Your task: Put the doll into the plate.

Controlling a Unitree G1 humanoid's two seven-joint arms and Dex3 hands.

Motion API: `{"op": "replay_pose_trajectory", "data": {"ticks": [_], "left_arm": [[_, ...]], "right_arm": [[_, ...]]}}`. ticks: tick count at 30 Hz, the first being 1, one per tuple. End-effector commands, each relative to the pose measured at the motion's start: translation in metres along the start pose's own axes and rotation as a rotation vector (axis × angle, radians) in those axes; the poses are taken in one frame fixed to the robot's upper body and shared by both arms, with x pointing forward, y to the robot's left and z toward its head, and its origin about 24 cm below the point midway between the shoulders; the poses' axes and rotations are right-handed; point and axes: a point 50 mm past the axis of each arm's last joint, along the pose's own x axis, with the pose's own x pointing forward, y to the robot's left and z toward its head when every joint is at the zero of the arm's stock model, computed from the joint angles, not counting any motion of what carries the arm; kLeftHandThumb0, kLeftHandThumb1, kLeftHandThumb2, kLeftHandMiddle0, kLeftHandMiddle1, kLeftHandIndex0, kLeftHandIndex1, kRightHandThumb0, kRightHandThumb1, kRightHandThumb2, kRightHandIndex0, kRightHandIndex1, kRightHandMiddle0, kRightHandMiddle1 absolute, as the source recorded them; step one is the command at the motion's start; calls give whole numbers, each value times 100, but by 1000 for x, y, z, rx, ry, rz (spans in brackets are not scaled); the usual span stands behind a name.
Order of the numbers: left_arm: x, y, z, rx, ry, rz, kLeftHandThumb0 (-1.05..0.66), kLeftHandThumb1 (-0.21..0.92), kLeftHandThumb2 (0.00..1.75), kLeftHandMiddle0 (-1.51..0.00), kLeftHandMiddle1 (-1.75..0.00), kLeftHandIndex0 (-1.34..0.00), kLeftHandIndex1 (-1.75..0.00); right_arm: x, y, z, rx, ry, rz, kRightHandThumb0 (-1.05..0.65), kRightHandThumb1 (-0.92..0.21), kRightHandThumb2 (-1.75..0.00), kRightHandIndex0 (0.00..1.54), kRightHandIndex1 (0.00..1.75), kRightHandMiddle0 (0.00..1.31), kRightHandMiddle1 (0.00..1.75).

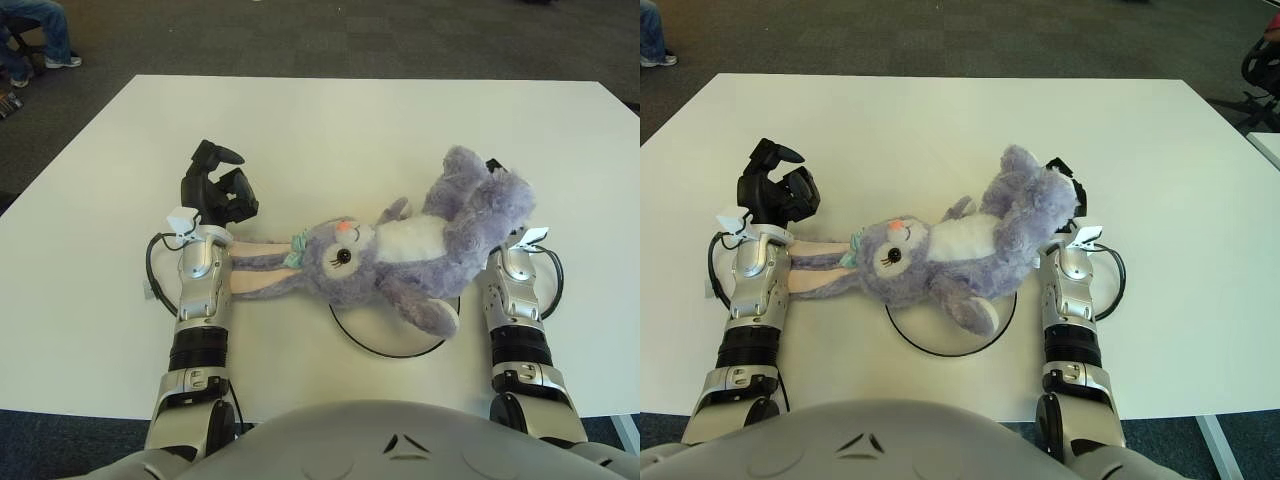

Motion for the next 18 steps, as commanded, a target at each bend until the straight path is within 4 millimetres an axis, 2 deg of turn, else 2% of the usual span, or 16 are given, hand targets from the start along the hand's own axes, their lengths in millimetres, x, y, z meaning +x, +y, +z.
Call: {"op": "replay_pose_trajectory", "data": {"ticks": [1,18], "left_arm": [[-16,3,-16,-9,81,16,-48,30,134,-118,-175,-63,-175],[-15,3,-16,-7,88,15,-48,30,134,-119,-175,-63,-175]], "right_arm": [[-9,0,-7,7,12,-16,-51,-24,-141,130,175,68,175],[-10,0,-5,19,-3,-34,-51,-24,-141,129,175,68,175]]}}
